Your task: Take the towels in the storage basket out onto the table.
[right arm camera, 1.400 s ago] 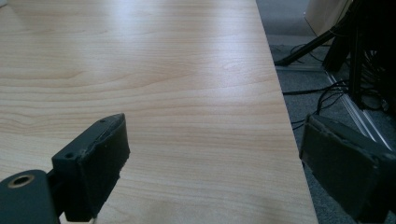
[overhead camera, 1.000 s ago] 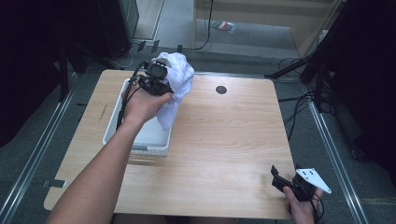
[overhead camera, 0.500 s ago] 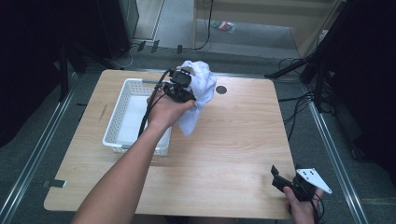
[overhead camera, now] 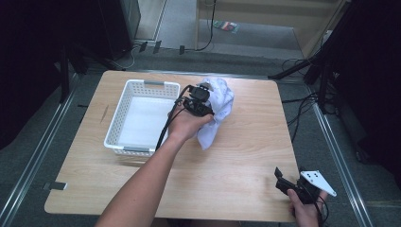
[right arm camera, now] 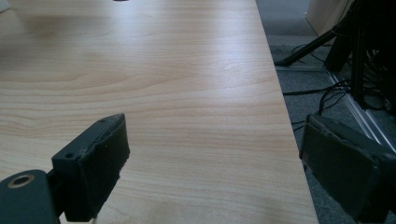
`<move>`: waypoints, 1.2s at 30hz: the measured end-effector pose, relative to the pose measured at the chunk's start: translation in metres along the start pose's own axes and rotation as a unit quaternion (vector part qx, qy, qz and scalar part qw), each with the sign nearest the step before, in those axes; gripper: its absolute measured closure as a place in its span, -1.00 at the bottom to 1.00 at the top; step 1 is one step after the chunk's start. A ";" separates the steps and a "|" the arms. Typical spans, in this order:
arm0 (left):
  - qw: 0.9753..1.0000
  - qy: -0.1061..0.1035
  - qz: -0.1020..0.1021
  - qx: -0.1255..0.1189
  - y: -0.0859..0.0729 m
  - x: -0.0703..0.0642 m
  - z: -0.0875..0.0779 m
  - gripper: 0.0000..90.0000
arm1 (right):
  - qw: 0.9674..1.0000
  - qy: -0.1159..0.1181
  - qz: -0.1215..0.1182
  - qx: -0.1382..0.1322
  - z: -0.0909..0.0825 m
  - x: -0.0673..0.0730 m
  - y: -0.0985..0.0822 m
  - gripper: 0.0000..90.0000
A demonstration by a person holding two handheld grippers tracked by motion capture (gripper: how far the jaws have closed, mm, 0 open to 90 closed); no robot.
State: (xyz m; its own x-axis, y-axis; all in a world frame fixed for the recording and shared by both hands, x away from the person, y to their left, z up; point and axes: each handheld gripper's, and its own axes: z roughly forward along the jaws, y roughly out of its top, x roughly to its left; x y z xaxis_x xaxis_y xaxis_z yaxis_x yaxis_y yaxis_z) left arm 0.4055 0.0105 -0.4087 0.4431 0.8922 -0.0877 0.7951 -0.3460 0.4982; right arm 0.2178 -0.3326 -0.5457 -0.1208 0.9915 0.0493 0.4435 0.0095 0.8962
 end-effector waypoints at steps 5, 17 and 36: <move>1.000 -0.026 -0.007 0.009 -0.004 -0.002 0.011 0.20 | 1.000 0.001 0.000 0.000 0.000 0.000 0.000 -0.82; 0.998 -0.056 -0.010 0.023 -0.006 -0.003 0.012 -0.89 | 1.000 0.001 -0.002 -0.001 0.000 0.000 0.000 -0.82; 0.999 -0.017 -0.044 -0.014 -0.027 0.060 -0.026 -0.89 | 1.000 -0.002 -0.005 0.002 0.000 0.001 0.000 -0.82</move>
State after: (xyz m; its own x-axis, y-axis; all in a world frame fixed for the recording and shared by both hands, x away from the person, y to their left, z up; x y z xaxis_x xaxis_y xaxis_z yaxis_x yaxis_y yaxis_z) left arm 0.4000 0.0814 -0.4046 0.3862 0.9081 -0.1618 0.8200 -0.2577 0.5110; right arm 0.2182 -0.3318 -0.5458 -0.1216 0.9918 0.0390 0.4454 0.0194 0.8951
